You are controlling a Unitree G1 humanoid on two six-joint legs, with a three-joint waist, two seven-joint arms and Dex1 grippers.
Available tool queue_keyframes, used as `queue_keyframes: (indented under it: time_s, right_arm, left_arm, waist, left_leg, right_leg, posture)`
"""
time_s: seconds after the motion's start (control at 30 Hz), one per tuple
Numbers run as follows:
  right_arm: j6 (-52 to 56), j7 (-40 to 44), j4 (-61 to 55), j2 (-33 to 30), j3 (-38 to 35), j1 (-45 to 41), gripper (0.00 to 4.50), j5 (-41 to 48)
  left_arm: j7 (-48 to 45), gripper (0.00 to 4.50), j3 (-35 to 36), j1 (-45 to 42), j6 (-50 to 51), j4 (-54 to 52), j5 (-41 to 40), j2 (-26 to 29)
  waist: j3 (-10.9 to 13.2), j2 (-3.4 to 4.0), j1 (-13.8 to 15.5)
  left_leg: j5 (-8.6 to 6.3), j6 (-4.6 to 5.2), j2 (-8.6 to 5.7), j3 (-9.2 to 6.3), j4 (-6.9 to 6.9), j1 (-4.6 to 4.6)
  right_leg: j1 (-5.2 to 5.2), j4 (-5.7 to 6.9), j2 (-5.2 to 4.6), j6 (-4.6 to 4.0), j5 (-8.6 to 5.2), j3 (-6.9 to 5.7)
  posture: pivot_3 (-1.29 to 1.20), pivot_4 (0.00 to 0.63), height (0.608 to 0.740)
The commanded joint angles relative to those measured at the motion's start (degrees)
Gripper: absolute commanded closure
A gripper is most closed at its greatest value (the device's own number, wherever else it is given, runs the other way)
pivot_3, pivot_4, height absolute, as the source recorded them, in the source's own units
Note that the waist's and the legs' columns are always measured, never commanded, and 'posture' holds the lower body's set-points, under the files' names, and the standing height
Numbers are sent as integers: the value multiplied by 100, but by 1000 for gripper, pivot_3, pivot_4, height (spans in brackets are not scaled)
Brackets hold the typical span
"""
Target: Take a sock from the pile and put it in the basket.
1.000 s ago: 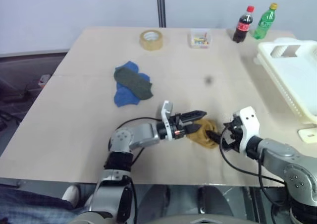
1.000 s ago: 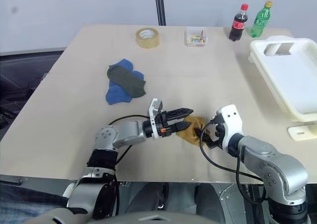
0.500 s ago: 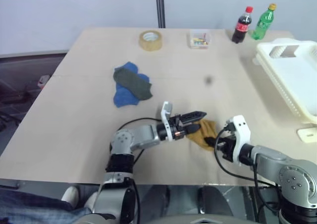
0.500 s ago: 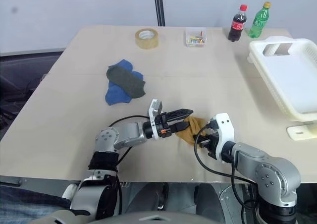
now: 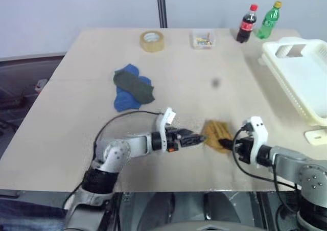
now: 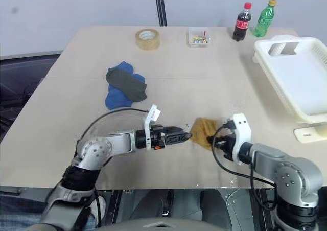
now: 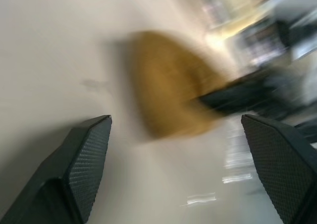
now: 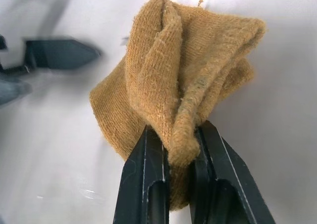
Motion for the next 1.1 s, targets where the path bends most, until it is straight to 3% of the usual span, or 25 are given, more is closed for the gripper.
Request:
queue_keyframes:
  time_s: [0.03,0.13,0.33,0.67,0.73,0.93,1.1]
  right_arm:
    - [-141,344,82,-449,-241,-52,4495,119]
    - [-332,739,247,-940,-294,-115,4495,185]
    - [-440,1337,552,-1560,-388,-354,4495,515]
    - [-490,1627,811,-2113,-497,-807,4495,838]
    - [-511,1689,1048,-2462,-508,-982,4495,717]
    - [-804,2061,2383,-3358,-694,-1782,4495,452]
    - [-1466,2097,4587,-4167,-323,-3167,4495,-509]
  left_arm:
    - [-745,0,-257,58,-1638,-532,1185,248]
    - [-1197,0,-492,213,-2844,-551,2044,375]
    - [-1632,0,-562,370,-4169,-385,2682,104]
    - [-1710,0,-605,393,-4480,-85,2969,-386]
    - [-1722,0,-617,401,-4500,-46,3025,-460]
    - [-1641,0,-651,458,-4467,-69,3122,-729]
    - [-1399,0,-572,364,-4344,-79,3116,-1092]
  waist:
    - [3,3,11]
    - [7,9,26]
    - [17,14,53]
    - [28,14,79]
    - [29,16,85]
    - [31,15,88]
    - [51,41,94]
  left_leg:
    - [-1,2,0,1,-1,-2]
    - [-13,22,4,0,-7,-9]
    - [-21,35,7,3,-10,-21]
    - [-27,46,7,2,3,-24]
    - [-27,47,6,1,8,-23]
    - [-27,48,5,3,16,-22]
    - [-26,49,-2,20,22,-19]
  right_leg:
    - [-1,-4,-1,0,0,-1]
    - [-2,-17,-6,0,0,-3]
    - [-3,-41,-6,3,1,-8]
    - [2,-38,-1,6,3,-17]
    - [2,-32,1,6,2,-19]
    - [5,-25,1,6,2,-19]
    - [-1,-8,-5,7,3,-2]
  posture:
    - [0,150,740]
    - [0,150,740]
    - [0,150,740]
    - [0,150,740]
    - [0,150,740]
    - [0,150,740]
    - [0,150,740]
